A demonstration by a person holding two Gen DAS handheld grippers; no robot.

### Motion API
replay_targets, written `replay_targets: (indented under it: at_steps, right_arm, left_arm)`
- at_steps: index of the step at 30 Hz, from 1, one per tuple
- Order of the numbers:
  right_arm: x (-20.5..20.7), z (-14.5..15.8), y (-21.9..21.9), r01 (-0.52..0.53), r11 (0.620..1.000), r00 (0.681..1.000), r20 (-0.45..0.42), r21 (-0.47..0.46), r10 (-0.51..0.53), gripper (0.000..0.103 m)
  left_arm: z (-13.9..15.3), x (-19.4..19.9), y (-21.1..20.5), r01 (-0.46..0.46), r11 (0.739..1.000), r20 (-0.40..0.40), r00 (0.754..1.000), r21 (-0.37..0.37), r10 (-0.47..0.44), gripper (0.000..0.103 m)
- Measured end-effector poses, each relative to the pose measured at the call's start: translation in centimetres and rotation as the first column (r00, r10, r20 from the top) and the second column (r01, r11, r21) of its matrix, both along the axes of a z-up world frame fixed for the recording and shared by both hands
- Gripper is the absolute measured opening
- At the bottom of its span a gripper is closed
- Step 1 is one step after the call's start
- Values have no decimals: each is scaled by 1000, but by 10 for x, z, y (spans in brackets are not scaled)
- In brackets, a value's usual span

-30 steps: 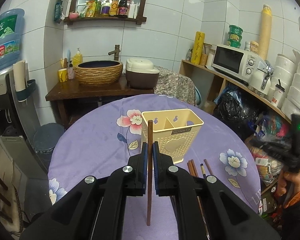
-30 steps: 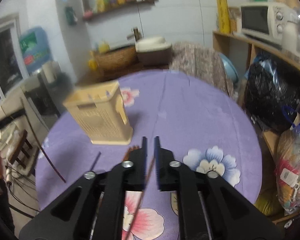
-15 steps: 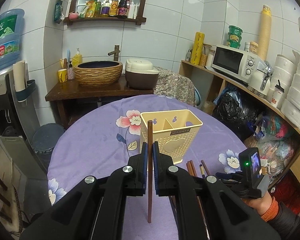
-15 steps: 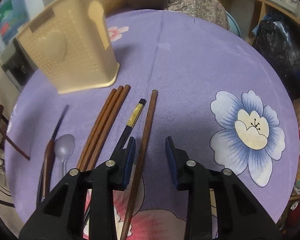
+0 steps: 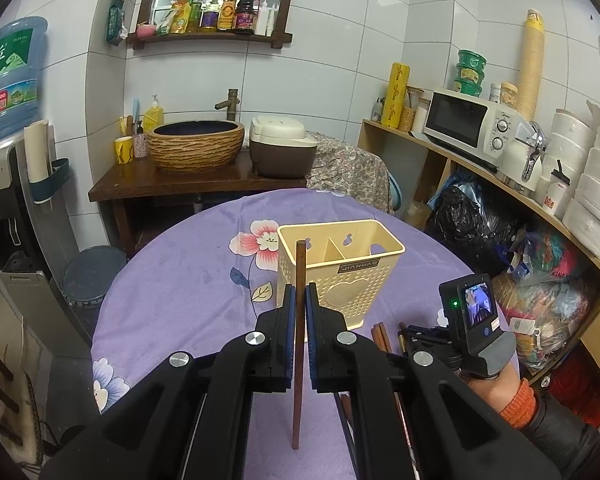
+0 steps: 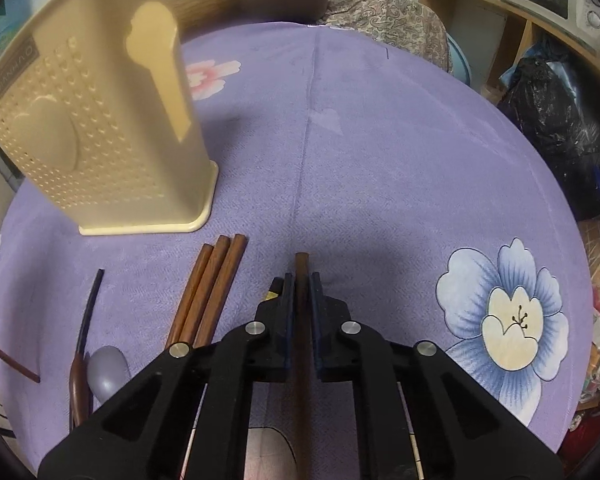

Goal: Organize utensils

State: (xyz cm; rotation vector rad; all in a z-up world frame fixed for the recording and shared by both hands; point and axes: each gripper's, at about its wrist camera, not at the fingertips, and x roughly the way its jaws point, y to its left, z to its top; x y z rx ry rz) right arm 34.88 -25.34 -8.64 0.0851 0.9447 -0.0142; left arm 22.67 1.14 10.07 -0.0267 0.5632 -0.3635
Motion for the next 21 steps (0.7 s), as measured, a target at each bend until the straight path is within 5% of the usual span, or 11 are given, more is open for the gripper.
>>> replay_targets:
  at_steps: [4, 10, 16, 21]
  right_arm:
    - [-15, 17, -13, -4, 997, 998, 60, 81, -1, 8]
    - [-70, 93, -38, -50, 988, 967, 256, 145, 11, 8]
    - [-128, 158, -53, -119, 986, 906, 418, 113, 61, 8]
    - [-139, 165, -52, -132, 988, 897, 433, 82, 84, 8]
  left_arm:
    - [0, 1, 2, 1, 1000, 1, 1000, -6, -1, 6]
    - [0, -1, 10, -7, 1000, 9, 1000, -26, 7, 6]
    - [-1, -3, 13, -9, 999, 18, 1000, -32, 10, 6]
    - [-2, -5, 12, -17, 999, 22, 1000, -34, 18, 6]
